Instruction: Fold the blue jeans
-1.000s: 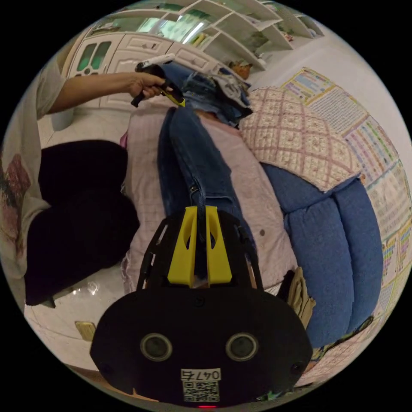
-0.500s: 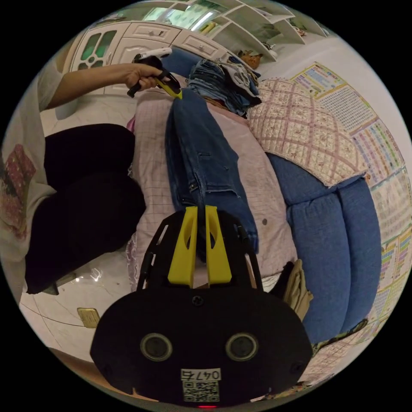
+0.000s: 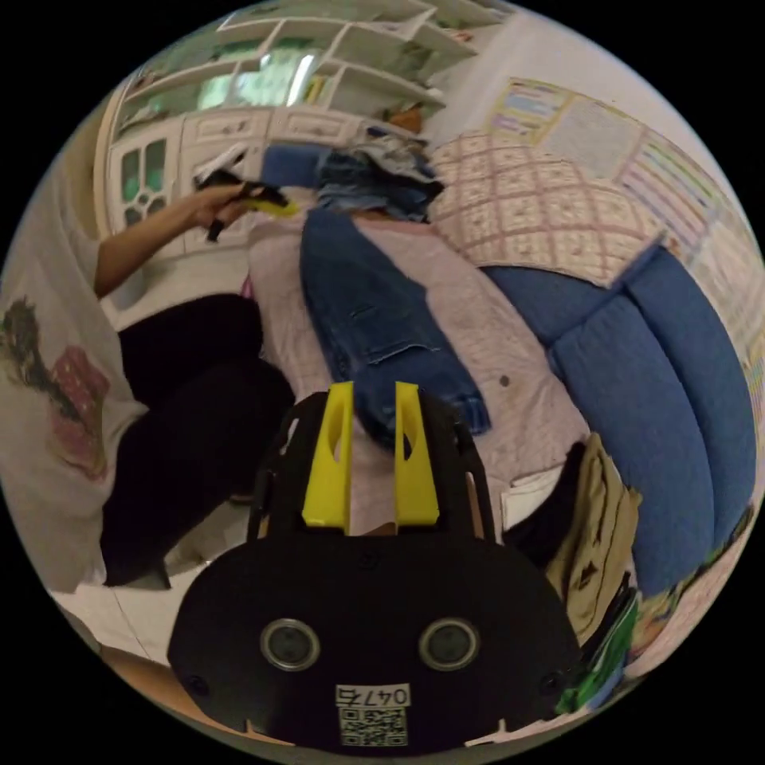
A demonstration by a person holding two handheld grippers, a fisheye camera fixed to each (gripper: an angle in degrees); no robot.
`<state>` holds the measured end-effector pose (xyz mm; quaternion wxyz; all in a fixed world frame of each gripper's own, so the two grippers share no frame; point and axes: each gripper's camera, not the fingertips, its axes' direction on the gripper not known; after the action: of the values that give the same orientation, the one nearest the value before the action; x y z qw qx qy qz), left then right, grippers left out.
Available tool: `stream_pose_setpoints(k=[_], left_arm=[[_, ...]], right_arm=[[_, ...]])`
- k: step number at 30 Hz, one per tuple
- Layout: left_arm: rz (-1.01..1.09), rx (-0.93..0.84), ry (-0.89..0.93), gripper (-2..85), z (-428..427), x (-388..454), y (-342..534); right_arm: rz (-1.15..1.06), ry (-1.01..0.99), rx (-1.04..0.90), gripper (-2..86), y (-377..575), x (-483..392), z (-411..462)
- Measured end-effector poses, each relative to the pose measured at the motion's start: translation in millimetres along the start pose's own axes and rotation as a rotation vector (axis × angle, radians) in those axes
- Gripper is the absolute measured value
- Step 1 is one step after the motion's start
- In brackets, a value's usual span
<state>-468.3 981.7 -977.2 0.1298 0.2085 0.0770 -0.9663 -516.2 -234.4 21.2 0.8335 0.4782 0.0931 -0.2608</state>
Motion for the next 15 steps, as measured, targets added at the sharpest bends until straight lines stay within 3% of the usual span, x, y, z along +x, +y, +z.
stream_pose_setpoints(k=[4, 8, 12, 15], left_arm=[[0.261, -0.123, 0.032, 5.7, 77, 63, 36], [0.468, -0.229, 0.014, 5.8, 173, 113, 86], [0.512, -0.305, -0.034, 5.5, 238, 108, 123], [0.529, -0.381, -0.055, 5.3, 285, 90, 154]], right_arm=[[0.193, 0.112, -0.057, 3.2, 19, 63, 25], [0.147, 0.062, -0.128, 4.3, 27, 73, 80], [0.08, 0.055, -0.316, 2.4, 61, 64, 140], [0.125, 0.02, -0.247, 1.3, 84, 71, 143]])
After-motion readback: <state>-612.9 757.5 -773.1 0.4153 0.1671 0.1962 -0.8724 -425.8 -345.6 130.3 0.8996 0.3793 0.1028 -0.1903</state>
